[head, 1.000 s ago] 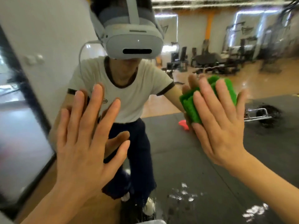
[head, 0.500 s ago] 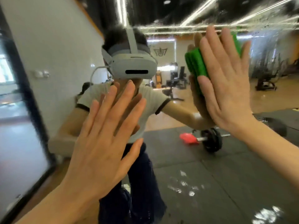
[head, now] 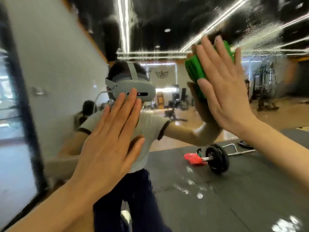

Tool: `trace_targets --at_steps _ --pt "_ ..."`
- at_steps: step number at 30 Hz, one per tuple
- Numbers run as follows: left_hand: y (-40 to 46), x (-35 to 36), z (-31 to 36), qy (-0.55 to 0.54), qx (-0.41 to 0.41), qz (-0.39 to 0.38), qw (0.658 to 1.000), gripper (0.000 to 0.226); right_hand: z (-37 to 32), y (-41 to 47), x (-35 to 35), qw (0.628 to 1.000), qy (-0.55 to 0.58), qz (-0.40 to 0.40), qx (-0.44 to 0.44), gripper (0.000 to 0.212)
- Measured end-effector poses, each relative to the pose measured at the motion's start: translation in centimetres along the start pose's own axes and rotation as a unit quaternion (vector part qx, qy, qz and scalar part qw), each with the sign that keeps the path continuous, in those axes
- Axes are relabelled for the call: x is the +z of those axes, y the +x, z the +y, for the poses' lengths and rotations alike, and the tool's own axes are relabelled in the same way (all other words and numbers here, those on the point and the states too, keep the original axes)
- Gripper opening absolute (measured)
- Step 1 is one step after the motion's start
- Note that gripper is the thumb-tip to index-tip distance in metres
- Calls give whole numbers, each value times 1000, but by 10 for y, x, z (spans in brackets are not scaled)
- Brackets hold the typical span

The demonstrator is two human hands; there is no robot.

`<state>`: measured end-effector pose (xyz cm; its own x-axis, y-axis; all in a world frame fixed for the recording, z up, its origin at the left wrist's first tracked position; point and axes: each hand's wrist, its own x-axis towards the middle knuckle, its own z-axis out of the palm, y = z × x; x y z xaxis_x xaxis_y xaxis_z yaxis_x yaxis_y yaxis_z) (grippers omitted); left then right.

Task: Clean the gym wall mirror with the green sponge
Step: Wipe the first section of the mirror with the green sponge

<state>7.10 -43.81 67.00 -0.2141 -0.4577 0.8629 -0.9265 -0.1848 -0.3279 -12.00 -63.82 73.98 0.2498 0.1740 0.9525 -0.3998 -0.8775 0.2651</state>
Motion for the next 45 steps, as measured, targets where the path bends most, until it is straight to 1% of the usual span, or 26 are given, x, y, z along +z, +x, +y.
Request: trace_targets --at_steps 2,4,6,7,8,10,12,13,14,15,17,19,21,22,23,27,29,31,33,35,37,38,39,41,43,45 --pt "-1 1 0 3 3 7 1000 70 -8 -56 4 997 -29 -39 -64 53" --pt "-1 2 0 2 5 11 1000 70 -10 -105 6 982 -70 -72 -158 52" --pt "-2 3 -1 -6 7 12 1000 70 -3 -113 4 965 -86 -98 -228 52" --pt "-3 3 -1 -9 8 13 1000 70 1 -100 3 965 -79 -99 -228 52" --pt "-3 3 -1 -11 10 13 1000 69 3 -79 3 974 -66 -87 -201 51" --pt "-4 5 -2 -6 12 17 1000 69 6 -26 2 994 -38 -24 -98 50" --pt "-4 5 -3 9 14 26 1000 70 1 16 4 999 -20 43 1 51" --pt "-4 5 -4 16 17 30 999 70 -3 23 7 998 -15 60 27 51" --pt "-3 6 -4 21 21 32 999 70 -8 18 10 998 -12 59 32 52" --pt "-3 6 -4 23 25 32 999 70 -12 1 12 999 -13 42 16 52" --pt "-3 6 -3 19 30 36 999 71 -22 -51 13 998 -28 -14 -51 52" --pt "-4 7 -3 12 32 43 998 71 -27 -107 12 988 -36 -60 -140 51" --pt "-4 6 -4 16 35 46 998 72 -23 -127 7 974 -46 -85 -205 51" --pt "-4 6 -6 23 38 45 998 72 -19 -120 6 972 -48 -89 -212 52" --pt "-4 7 -7 30 41 45 998 72 -16 -105 7 975 -52 -81 -200 52" --pt "-4 10 -9 46 50 55 996 72 -20 -22 13 997 -55 20 -55 55" --pt "-4 11 -9 51 50 62 996 72 -29 -16 19 998 -42 46 -17 58" --pt "-4 11 -9 51 49 64 995 72 -36 -49 21 998 -27 21 -54 56" --pt "-4 10 -9 52 51 63 995 72 -40 -106 20 991 -31 -30 -130 52" --pt "-3 10 -9 58 53 64 995 72 -38 -155 17 975 -56 -70 -204 50" --pt "-3 9 -9 64 52 63 995 72 -32 -162 14 963 -77 -92 -241 50" --pt "-3 10 -8 69 51 65 994 72 -31 -147 13 966 -77 -89 -228 50" --pt "-3 11 -8 73 50 66 994 72 -31 -123 15 976 -69 -74 -191 51" --pt "-3 12 -8 87 49 68 993 71 -36 -65 17 996 -45 -11 -78 54" --pt "-4 13 -7 101 47 78 991 71 -43 -23 22 997 -45 57 26 56" --pt "-4 14 -6 105 47 81 990 71 -50 -30 29 995 -43 77 41 55"
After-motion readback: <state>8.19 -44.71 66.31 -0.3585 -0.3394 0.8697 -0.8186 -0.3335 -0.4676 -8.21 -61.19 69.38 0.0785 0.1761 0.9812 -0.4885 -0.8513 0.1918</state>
